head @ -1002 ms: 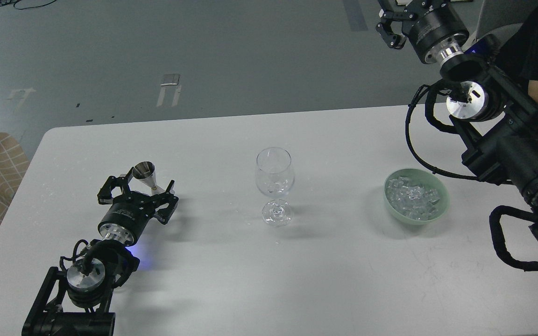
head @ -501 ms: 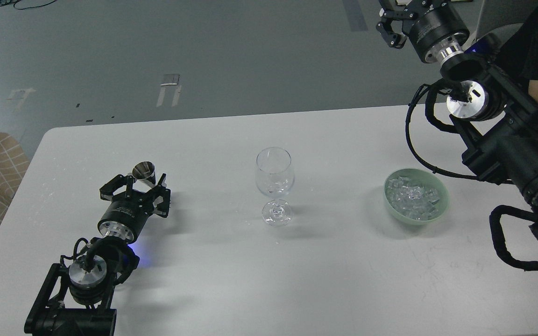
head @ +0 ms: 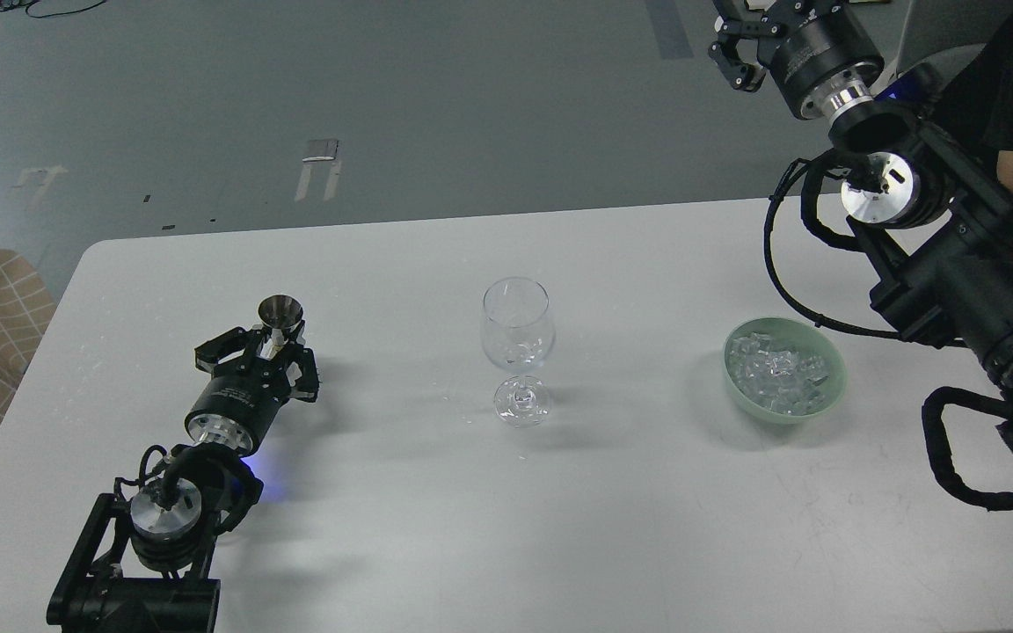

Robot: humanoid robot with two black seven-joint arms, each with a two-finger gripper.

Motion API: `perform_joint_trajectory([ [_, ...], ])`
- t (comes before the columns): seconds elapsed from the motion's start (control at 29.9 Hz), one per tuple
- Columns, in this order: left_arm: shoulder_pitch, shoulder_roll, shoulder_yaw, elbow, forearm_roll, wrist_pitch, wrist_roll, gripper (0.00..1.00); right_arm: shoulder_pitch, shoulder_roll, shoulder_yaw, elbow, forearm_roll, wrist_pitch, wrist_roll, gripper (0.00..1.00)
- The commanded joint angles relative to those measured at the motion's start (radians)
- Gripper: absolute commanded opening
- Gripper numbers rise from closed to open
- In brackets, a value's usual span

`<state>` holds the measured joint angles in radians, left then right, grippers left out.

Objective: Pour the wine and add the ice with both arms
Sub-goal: 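Close the left gripper around the metal jigger, then lift the jigger with the left gripper and carry it over the glass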

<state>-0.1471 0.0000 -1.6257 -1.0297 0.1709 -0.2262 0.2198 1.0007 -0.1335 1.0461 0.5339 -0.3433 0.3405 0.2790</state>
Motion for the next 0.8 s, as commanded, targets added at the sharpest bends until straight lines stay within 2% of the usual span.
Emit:
perform_joint_trajectory([
  [0.0,-0.002,0.000,0.000,-0.006,-0.005,-0.001,-0.003,0.00,-0.001,0.000,0.000,0.000,0.000,0.000,0.000,1.00],
  [0.2,-0.014,0.000,0.000,-0.029,-0.013,-0.001,-0.005,0.00,-0.001,0.000,0.000,-0.002,0.000,0.000,-0.001,1.00],
  [0.47,-0.023,0.000,0.006,-0.176,-0.013,0.077,0.021,0.00,-0.007,-0.026,-0.002,-0.011,0.001,-0.001,-0.011,1.00],
  [0.77,-0.005,0.012,0.027,-0.457,-0.011,0.235,0.110,0.00,-0.027,-0.048,-0.002,-0.006,0.001,-0.001,-0.011,1.00],
])
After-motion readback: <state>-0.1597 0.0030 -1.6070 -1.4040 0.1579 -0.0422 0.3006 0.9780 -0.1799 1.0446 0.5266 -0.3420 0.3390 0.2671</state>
